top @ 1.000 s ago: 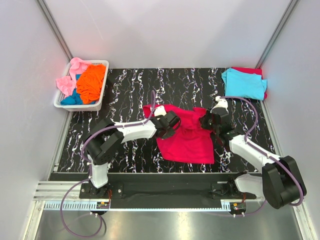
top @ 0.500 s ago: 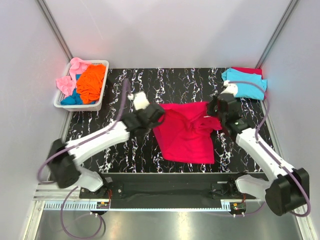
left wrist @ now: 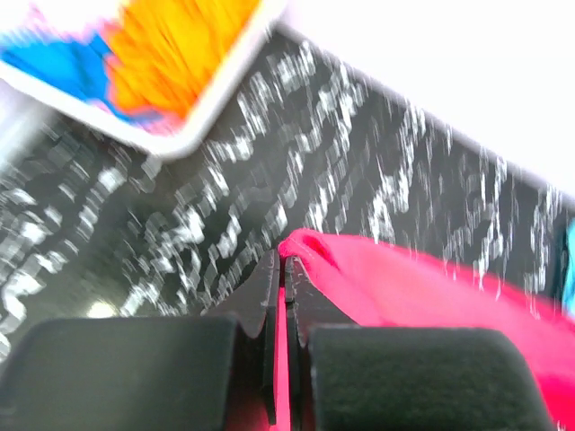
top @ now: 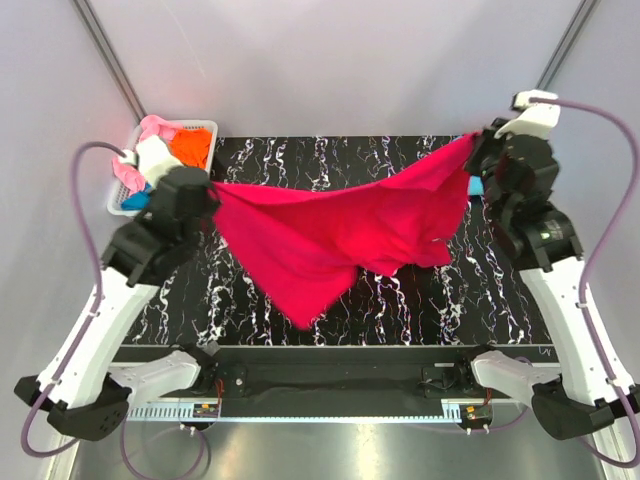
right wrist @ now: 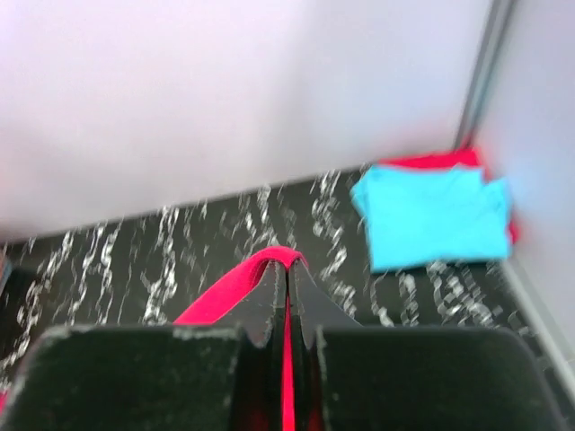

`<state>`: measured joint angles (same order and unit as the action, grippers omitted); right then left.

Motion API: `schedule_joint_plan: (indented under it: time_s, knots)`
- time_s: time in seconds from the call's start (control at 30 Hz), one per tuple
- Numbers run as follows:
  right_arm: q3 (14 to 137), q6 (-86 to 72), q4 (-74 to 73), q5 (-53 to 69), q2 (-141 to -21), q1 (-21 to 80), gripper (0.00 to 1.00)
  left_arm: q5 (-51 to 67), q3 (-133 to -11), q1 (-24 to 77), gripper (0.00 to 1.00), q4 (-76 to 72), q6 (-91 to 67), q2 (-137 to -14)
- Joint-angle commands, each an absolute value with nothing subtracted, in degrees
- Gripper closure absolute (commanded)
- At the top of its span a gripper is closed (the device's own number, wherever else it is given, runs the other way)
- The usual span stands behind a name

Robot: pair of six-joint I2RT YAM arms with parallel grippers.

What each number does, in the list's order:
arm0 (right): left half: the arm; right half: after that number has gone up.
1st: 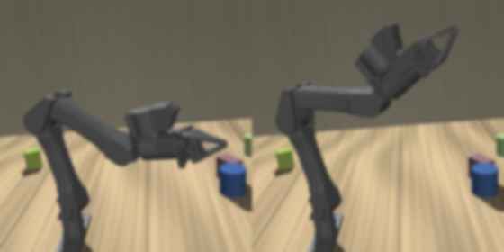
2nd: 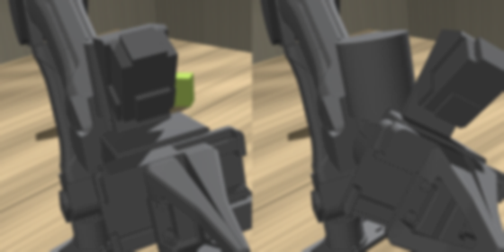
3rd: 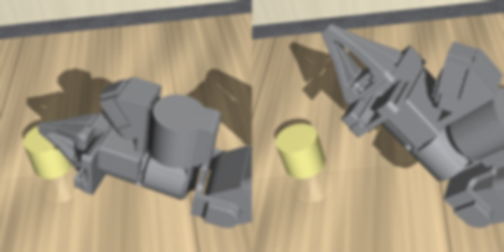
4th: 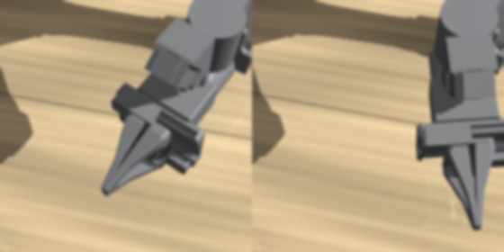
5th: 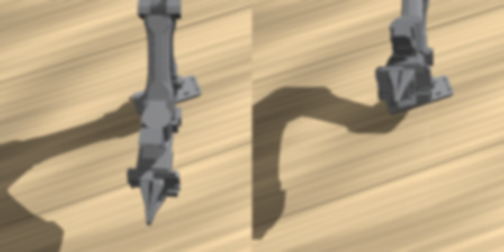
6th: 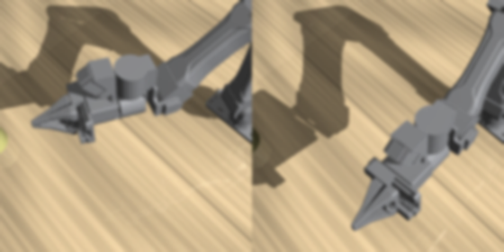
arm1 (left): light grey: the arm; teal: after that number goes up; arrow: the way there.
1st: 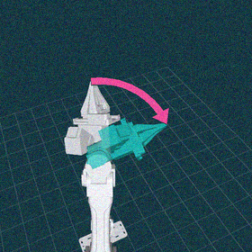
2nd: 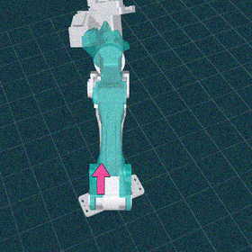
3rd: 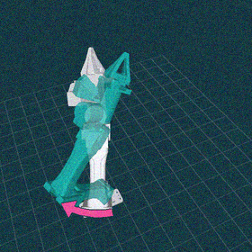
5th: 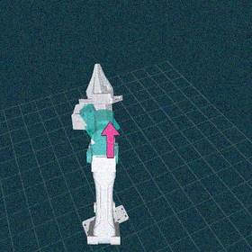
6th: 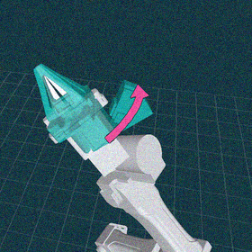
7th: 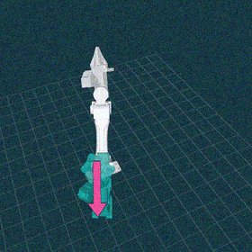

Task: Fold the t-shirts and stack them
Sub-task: Flatten the tshirt out

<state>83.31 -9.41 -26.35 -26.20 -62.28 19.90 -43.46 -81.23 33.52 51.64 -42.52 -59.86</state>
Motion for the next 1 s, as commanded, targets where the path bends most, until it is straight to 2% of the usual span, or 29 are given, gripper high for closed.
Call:
schedule_joint_plan:
  time_s: [0.0,0.2,0.3,0.37,0.53,0.67,0.83,0.97]
  knots:
    - [93.2,-1.9,-28.0,-31.6,-63.1,19.6,1.00,-42.9,-90.0,28.4,1.00,52.1,-32.9,-60.5]
    - [100.9,-0.3,-30.4,-32.7,-65.5,19.2,1.00,-28.8,-101.3,17.9,1.00,52.3,-30.4,-66.0]
    - [100.2,-1.5,-30.7,-30.6,-67.1,17.8,1.00,-18.8,-103.4,12.8,1.00,51.8,-32.0,-70.5]
    - [97.6,-3.9,-30.8,-25.2,-67.9,14.3,1.00,-13.0,-103.2,10.7,1.00,50.7,-33.0,-73.8]
    - [91.1,-12.2,-29.4,-7.8,-74.0,4.4,1.00,-8.4,-99.8,9.2,1.00,46.7,-34.5,-80.0]
    - [91.6,-14.1,-27.2,-1.5,-81.5,-1.4,1.00,-5.8,-102.5,7.2,1.00,45.7,-34.4,-87.8]
    - [101.6,-14.9,-25.0,7.4,-94.4,-6.7,1.00,-2.6,-114.4,5.4,1.00,44.1,-33.1,-102.7]
    - [117.7,-15.8,-25.6,17.2,-105.2,-10.4,1.00,6.4,-137.6,1.1,1.00,45.0,-32.3,-115.9]
